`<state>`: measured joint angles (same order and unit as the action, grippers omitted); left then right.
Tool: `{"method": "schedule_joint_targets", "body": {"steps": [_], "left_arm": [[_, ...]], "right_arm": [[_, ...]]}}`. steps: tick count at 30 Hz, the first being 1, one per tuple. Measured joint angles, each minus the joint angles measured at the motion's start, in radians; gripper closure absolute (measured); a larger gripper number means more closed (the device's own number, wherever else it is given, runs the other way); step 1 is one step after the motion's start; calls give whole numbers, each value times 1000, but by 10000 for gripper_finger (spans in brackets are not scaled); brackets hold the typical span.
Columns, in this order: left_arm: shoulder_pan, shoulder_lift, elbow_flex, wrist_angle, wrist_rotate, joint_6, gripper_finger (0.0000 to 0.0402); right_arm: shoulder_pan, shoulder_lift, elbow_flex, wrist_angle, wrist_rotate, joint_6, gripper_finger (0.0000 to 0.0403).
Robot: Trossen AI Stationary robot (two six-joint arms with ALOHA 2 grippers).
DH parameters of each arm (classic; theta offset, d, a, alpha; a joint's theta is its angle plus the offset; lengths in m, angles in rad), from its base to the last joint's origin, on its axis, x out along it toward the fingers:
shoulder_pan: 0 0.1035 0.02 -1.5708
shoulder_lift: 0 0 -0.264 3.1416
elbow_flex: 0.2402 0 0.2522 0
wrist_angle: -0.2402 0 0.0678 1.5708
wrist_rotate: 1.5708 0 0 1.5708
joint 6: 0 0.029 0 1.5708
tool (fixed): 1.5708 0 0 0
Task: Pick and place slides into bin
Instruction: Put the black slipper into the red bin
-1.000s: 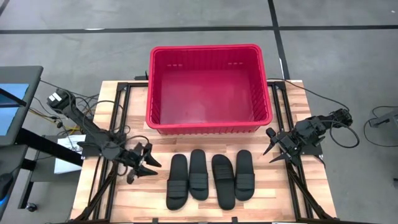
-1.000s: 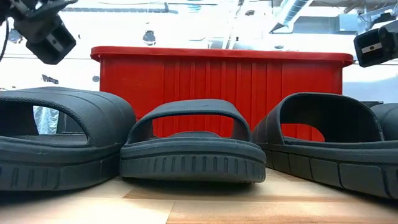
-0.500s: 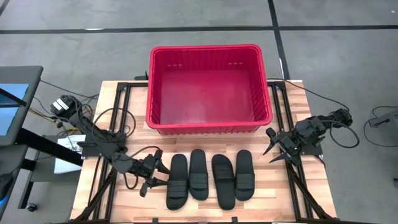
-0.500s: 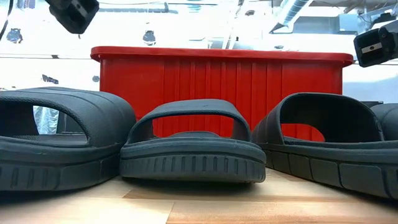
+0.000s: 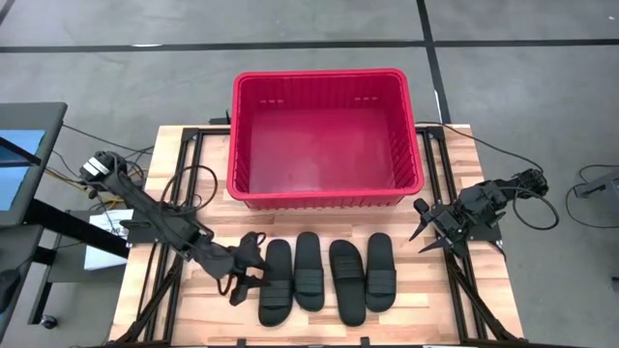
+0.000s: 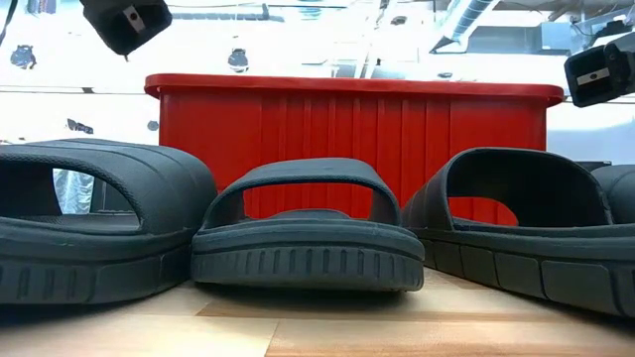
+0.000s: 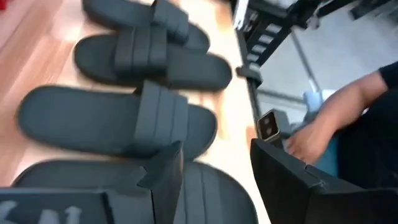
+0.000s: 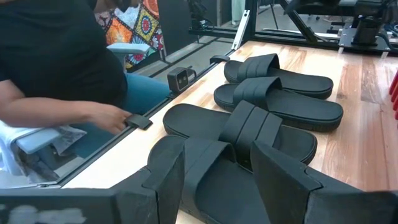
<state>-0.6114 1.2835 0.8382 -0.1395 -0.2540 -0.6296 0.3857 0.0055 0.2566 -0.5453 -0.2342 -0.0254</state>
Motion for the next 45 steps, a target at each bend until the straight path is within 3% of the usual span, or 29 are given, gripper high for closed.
{"method": "schedule_joint_targets", "body": {"steps": [5, 14, 29, 45], "left_arm": [[20, -1, 111, -172, 43, -10, 223], [54, 25, 147, -325, 119, -25, 223], [65, 234, 147, -327, 202, -12, 223], [81, 274, 147, -324, 242, -17, 223]], "right_arm": [[0, 0, 0, 0, 0, 0, 229], [0, 0, 0, 0, 0, 0, 229], [0, 0, 0, 0, 0, 0, 230], [0, 0, 0, 0, 0, 0, 230]]}}
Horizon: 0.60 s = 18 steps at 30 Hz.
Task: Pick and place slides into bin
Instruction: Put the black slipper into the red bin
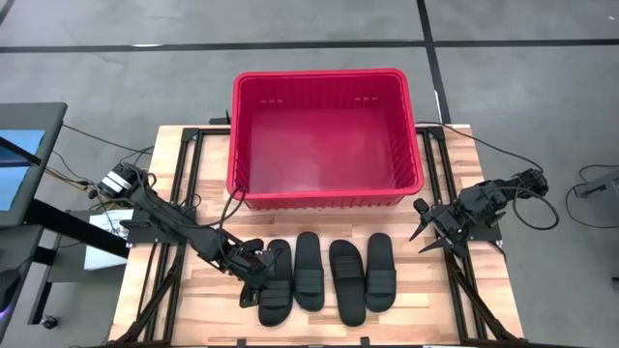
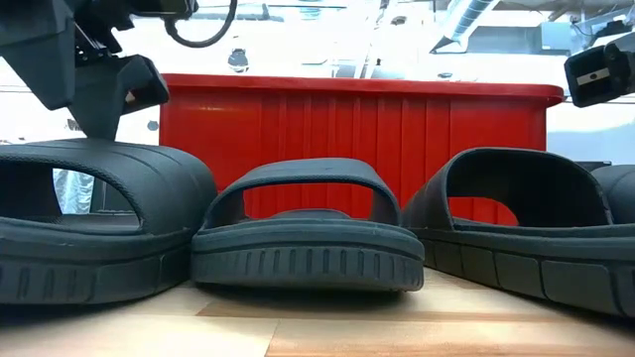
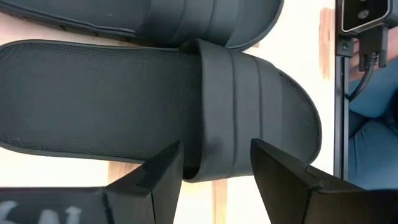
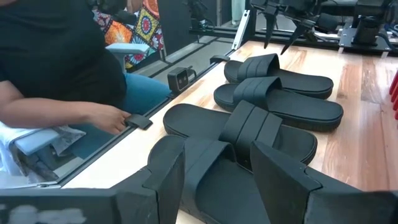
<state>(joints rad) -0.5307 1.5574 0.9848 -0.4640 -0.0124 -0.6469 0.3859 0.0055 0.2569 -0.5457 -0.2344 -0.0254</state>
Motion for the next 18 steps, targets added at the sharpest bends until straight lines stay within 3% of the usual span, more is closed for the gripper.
{"method": "schedule_joint_targets", "body": {"steps": [18], "left_arm": [[18, 0, 0, 32, 17, -6, 223]], "right_arm": [[0, 0, 0, 0, 0, 0, 230]]}}
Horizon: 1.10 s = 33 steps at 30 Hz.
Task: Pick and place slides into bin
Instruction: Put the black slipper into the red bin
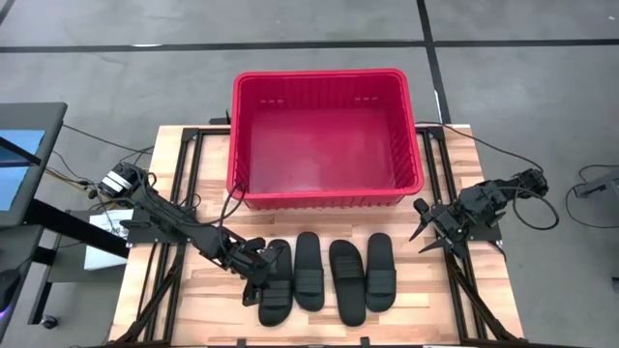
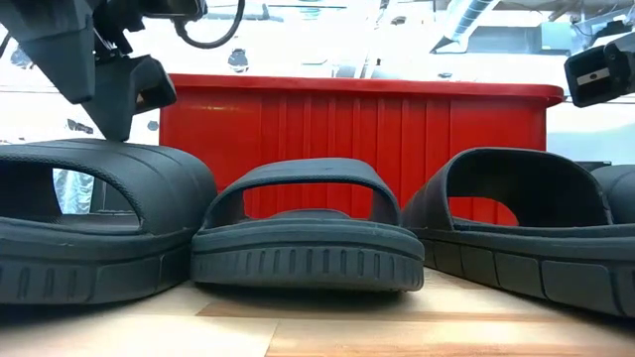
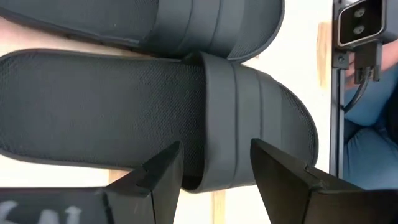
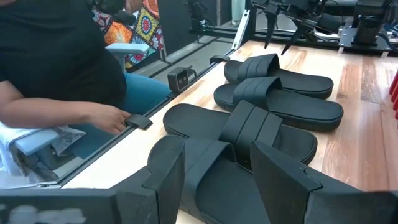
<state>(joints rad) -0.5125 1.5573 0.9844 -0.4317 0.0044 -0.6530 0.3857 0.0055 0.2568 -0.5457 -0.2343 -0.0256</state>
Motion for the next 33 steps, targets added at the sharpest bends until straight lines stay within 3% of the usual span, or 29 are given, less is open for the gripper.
{"method": "schedule_joint_targets", "body": {"steps": [16, 27, 33], "left_arm": [[13, 143, 2, 84, 133, 0, 223], [23, 142, 0, 103, 149, 21, 225], [23, 142, 0, 109, 150, 37, 281]], "right_arm": [[0, 1, 0, 0, 0, 0, 230], [0, 1, 0, 0, 0, 0, 230], [0, 1, 0, 0, 0, 0, 230]]}}
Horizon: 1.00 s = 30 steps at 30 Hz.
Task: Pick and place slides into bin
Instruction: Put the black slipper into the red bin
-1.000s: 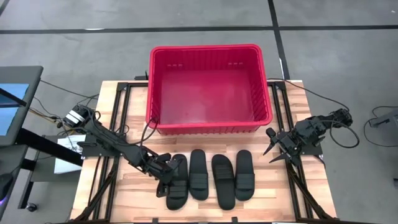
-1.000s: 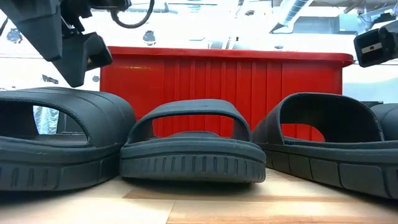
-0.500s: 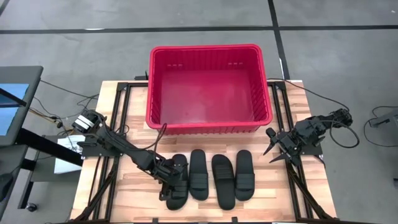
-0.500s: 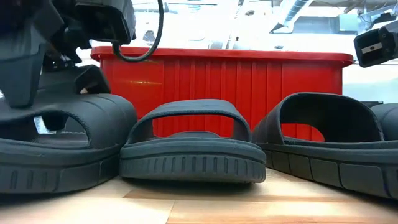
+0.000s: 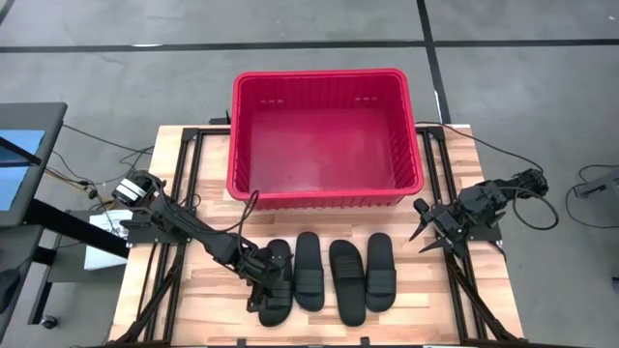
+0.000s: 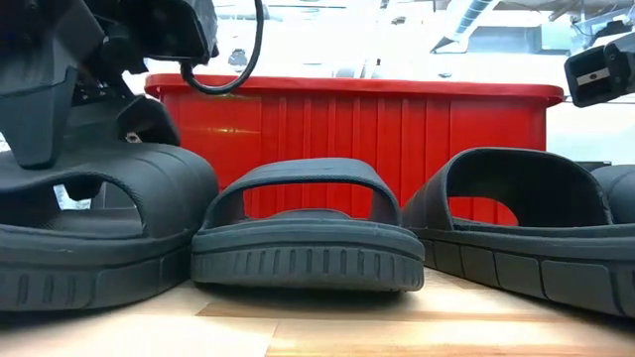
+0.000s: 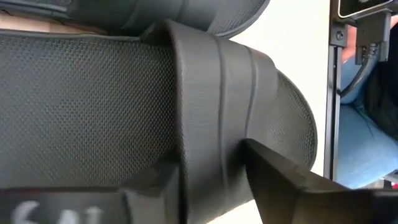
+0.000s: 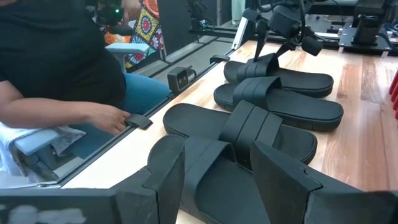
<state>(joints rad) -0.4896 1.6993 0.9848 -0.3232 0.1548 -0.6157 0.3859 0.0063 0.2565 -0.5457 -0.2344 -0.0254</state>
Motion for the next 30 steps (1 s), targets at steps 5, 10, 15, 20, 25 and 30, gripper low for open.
{"method": "schedule_joint_targets", "body": {"steps": [5, 10, 15, 20, 25, 30], "left_arm": [[0, 0, 0, 8, 30, 58, 369], [-3, 0, 0, 6, 28, 89, 391], [-7, 0, 0, 4, 23, 88, 397], [-17, 0, 0, 4, 20, 85, 399], [-27, 0, 0, 30, 18, 81, 399], [-30, 3, 40, -2, 25, 81, 400]], "right_arm": [[0, 0, 0, 0, 0, 0, 230], [0, 0, 0, 0, 0, 0, 230], [0, 0, 0, 0, 0, 0, 230], [0, 0, 0, 0, 0, 0, 230], [0, 0, 0, 0, 0, 0, 230], [0, 0, 0, 0, 0, 0, 230]]}}
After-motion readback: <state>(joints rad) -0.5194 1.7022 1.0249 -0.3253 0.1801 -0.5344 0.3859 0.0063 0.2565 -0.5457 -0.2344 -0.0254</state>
